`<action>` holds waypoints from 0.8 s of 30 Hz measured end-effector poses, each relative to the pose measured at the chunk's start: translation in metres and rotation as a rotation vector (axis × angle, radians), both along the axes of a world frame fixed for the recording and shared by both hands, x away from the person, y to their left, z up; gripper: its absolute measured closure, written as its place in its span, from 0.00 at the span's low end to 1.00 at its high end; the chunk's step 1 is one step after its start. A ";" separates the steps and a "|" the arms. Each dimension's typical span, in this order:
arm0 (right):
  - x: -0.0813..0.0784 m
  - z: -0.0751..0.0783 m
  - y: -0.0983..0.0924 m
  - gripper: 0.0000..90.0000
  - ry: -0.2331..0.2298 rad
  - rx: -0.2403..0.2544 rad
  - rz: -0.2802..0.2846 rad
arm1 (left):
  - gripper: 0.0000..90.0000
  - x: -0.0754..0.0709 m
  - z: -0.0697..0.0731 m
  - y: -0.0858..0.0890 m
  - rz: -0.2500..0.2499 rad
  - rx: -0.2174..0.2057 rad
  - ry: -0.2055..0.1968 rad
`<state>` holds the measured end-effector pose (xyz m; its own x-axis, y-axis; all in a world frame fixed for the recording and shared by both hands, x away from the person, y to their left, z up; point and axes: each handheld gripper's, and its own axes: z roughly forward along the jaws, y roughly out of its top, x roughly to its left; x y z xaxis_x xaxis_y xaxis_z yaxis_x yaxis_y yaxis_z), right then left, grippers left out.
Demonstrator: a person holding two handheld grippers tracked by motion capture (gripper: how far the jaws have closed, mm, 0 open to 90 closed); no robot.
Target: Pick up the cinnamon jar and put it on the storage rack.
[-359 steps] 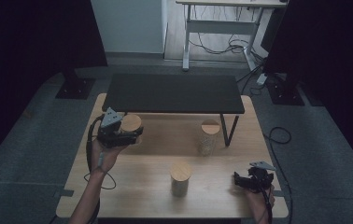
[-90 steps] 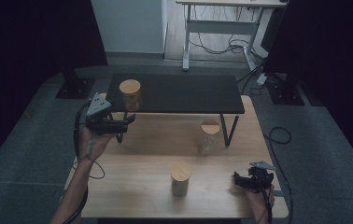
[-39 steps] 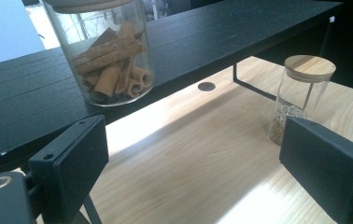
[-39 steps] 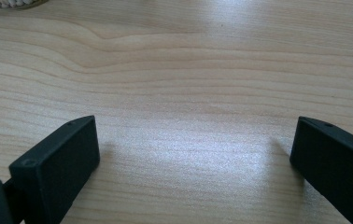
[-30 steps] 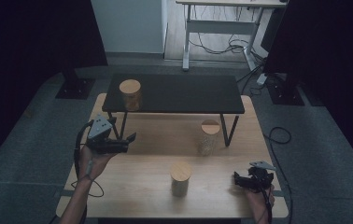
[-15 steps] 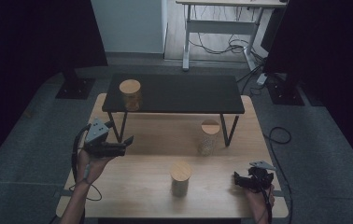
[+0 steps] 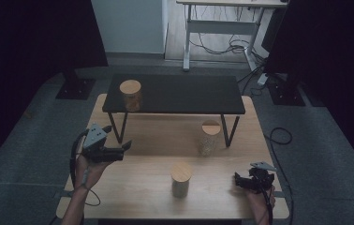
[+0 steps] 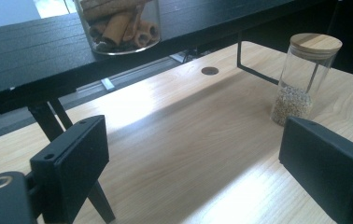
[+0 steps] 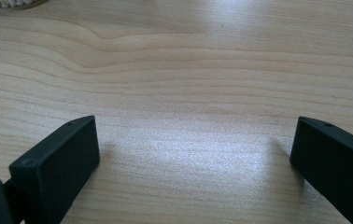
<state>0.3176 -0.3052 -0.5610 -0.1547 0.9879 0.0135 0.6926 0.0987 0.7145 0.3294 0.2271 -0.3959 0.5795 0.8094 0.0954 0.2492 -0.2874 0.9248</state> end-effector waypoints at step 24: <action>0.000 0.000 0.000 0.01 0.000 0.000 0.000 | 0.09 -0.015 -0.015 0.012 0.023 -0.001 0.005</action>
